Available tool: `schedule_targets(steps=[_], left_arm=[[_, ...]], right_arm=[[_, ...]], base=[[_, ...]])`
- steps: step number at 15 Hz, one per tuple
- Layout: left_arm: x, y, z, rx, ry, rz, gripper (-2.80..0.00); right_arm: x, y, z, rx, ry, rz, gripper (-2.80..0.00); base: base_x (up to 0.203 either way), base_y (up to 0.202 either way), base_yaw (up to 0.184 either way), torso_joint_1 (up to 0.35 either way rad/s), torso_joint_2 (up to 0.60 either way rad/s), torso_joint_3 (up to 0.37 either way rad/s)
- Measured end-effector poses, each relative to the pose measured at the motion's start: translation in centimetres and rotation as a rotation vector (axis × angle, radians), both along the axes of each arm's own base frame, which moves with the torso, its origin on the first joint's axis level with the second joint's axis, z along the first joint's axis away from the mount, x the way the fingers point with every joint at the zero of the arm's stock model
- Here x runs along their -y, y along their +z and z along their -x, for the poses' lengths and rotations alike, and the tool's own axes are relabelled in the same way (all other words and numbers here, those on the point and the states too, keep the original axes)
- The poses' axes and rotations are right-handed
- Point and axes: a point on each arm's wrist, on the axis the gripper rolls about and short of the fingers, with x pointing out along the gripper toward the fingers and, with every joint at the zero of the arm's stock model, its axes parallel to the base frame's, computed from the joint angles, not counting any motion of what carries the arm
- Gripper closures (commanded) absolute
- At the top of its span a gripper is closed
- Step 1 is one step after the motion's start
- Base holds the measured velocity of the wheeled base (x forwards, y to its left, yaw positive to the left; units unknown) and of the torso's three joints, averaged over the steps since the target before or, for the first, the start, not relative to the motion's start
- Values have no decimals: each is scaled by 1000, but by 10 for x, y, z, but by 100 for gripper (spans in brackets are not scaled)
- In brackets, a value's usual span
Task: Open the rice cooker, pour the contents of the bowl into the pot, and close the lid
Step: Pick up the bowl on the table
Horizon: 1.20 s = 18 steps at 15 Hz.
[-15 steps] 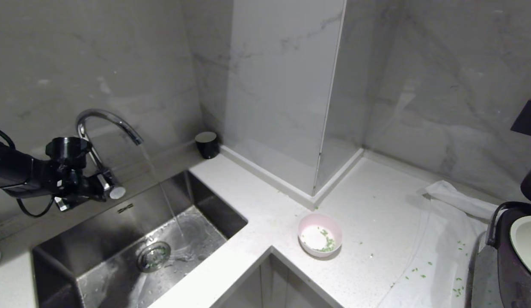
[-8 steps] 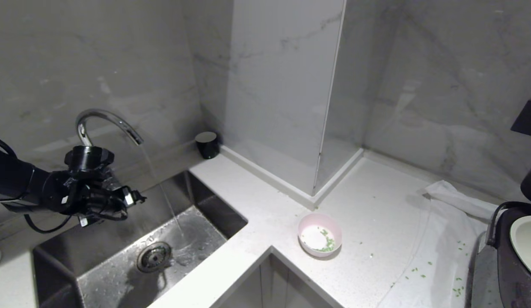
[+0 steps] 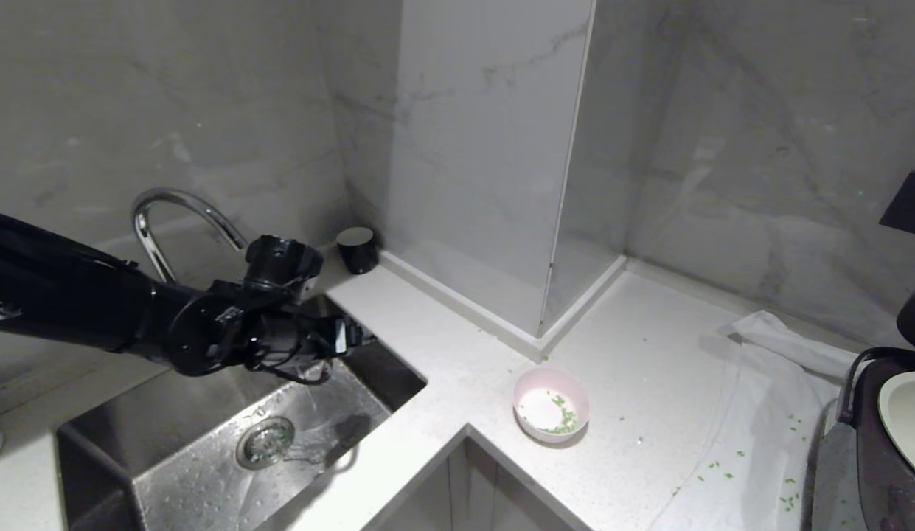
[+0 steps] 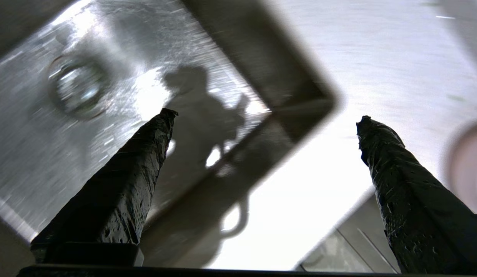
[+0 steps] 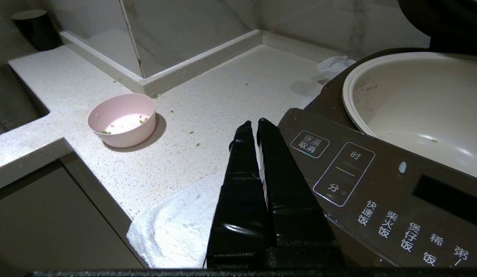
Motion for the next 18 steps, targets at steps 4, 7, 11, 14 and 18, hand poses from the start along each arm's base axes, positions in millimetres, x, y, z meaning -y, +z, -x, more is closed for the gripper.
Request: schedule_targets(steps=[4,7,11,14,18], left_arm=[[60,11,-21,26,-115,23,-280],[101,3,-32,38,-189,33,-280],[147,-8,-35,52,-274,52,-280],[178,-22,-23,12,-344,33,-280],[215,-46,0,-28,-438,4,-280]], right_arm=[[0,0,0,0,0,0,0],[0,0,0,0,0,0,0],[0,0,0,0,0,0,0],[0,0,0,0,0,0,0],[0,0,0,0,0,0,0]], base=[[0,0,0,0,0,0],[0,0,0,0,0,0],[0,0,0,0,0,0],[0,0,0,0,0,0],[0,0,0,0,0,0]])
